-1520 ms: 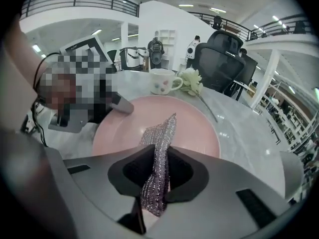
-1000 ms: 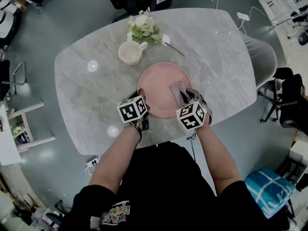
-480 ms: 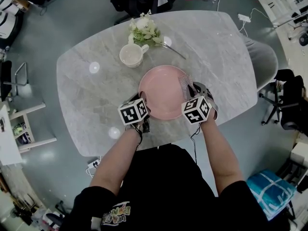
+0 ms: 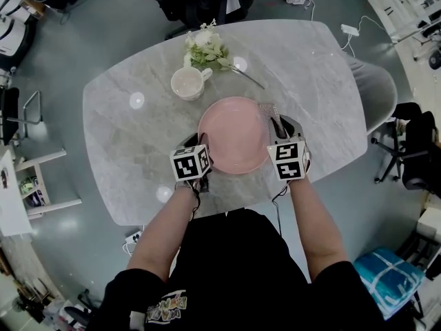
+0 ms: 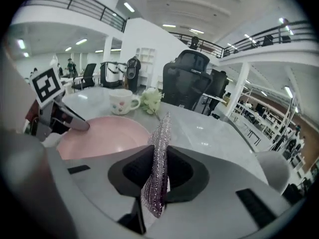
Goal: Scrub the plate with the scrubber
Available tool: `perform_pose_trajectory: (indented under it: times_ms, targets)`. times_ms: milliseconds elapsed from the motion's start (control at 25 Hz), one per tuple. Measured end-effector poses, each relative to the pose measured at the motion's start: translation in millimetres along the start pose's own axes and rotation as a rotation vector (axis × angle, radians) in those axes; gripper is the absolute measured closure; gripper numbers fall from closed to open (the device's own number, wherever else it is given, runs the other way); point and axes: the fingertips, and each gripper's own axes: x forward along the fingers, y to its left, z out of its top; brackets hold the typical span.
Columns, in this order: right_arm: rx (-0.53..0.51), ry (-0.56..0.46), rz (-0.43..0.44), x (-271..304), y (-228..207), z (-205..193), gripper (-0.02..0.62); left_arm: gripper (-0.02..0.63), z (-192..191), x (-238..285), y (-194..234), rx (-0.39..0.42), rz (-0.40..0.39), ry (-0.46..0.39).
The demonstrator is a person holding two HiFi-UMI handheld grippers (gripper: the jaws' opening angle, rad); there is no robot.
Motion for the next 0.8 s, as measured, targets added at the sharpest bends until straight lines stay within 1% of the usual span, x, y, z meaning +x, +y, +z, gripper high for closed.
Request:
perform_pose_trajectory:
  times_ms: [80,240,360,520,600,800]
  targets:
    - [0.069,-0.037,0.024,-9,-3,5,0.518,0.455,7,-5,-4,0.06,0.005,-0.032]
    - [0.136,-0.092,0.062,-25,-5,9,0.52,0.449,19,-18,-10,0.164,0.038,-0.097]
    - [0.186,-0.131,0.093,-39,-6,11,0.52,0.473,28,-36,-19,0.198,0.043,-0.164]
    - [0.228,-0.177,0.135,-63,-7,13,0.519,0.565,42,-70,-42,0.211,0.013,-0.288]
    - [0.231,-0.2,0.153,-76,-6,14,0.518,0.578,43,-87,-55,0.229,-0.009,-0.327]
    - [0.229,-0.272,0.201,-121,-3,21,0.52,0.586,37,-138,-99,0.34,-0.059,-0.401]
